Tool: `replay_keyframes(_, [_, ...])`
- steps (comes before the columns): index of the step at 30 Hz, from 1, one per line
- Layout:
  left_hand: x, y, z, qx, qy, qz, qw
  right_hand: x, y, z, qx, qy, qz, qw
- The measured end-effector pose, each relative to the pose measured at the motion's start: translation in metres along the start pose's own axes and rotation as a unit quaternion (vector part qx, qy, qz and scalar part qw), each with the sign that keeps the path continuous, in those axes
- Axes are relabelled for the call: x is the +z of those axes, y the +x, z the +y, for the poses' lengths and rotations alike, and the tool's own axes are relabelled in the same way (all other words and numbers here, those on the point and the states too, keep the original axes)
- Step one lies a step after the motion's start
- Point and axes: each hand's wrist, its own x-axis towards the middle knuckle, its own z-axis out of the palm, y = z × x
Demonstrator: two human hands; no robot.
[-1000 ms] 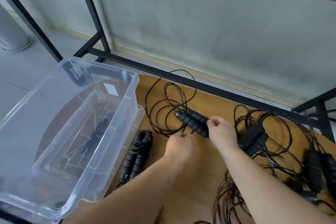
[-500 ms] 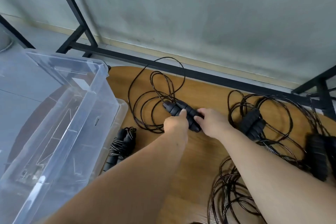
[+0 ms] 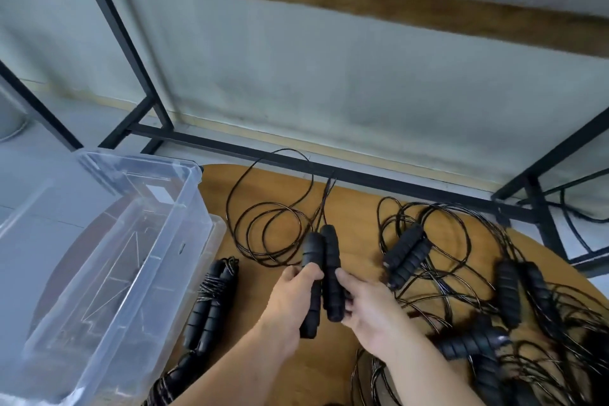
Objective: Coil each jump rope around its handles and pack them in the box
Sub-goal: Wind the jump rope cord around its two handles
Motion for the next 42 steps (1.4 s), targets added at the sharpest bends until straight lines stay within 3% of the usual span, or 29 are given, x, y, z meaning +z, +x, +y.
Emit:
replay_keyframes(7, [-0.021, -0.077, 0.015, 0.059, 0.043, -0.073, 0.995, 0.014, -0.085, -0.002, -0.015, 0.022, 0.010, 1.000])
replay_keyframes(15, [-0.022, -0.138, 0.010, 0.155, 0.212, -0.097, 0.960, 0.013, -0.150, -0.001, -0.037, -0.131, 0.027, 0.990])
replay_keyframes(19, [-0.008, -0.178, 0.023, 0.238, 0.345, -0.070, 0.905, 0.014, -0.175, -0.008, -0.034, -0.089, -0.001, 0.995])
replay_keyframes(22, [0.005, -0.198, 0.029, 0.300, 0.484, -0.006, 0.822, 0.013, -0.194, -0.019, 0.014, 0.094, -0.018, 0.995])
replay_keyframes(24, [0.012, -0.202, 0.028, 0.311, 0.570, 0.016, 0.760, 0.009, -0.207, -0.023, 0.023, 0.141, -0.048, 0.989])
replay_keyframes(26, [0.016, -0.206, 0.024, 0.309, 0.591, 0.011, 0.745, 0.004, -0.214, -0.023, -0.001, 0.117, -0.044, 0.992])
replay_keyframes(27, [0.017, -0.207, 0.022, 0.307, 0.571, -0.011, 0.761, 0.003, -0.217, -0.023, -0.024, 0.090, -0.030, 0.995])
replay_keyframes(29, [0.017, -0.211, 0.021, 0.291, 0.445, -0.068, 0.844, -0.002, -0.223, -0.024, -0.065, 0.044, -0.005, 0.997])
replay_keyframes(31, [0.016, -0.215, 0.023, 0.270, 0.317, -0.066, 0.907, -0.008, -0.225, -0.025, -0.085, 0.022, -0.018, 0.996])
replay_keyframes(34, [0.014, -0.220, 0.028, 0.247, 0.258, -0.051, 0.933, -0.011, -0.231, -0.027, -0.105, -0.003, -0.055, 0.993])
replay_keyframes(37, [0.016, -0.219, 0.033, 0.202, 0.129, -0.084, 0.967, -0.015, -0.232, -0.030, -0.133, -0.068, -0.028, 0.988])
replay_keyframes(42, [0.011, -0.217, 0.037, 0.210, 0.044, -0.129, 0.968, -0.028, -0.216, -0.032, -0.163, -0.151, -0.017, 0.975])
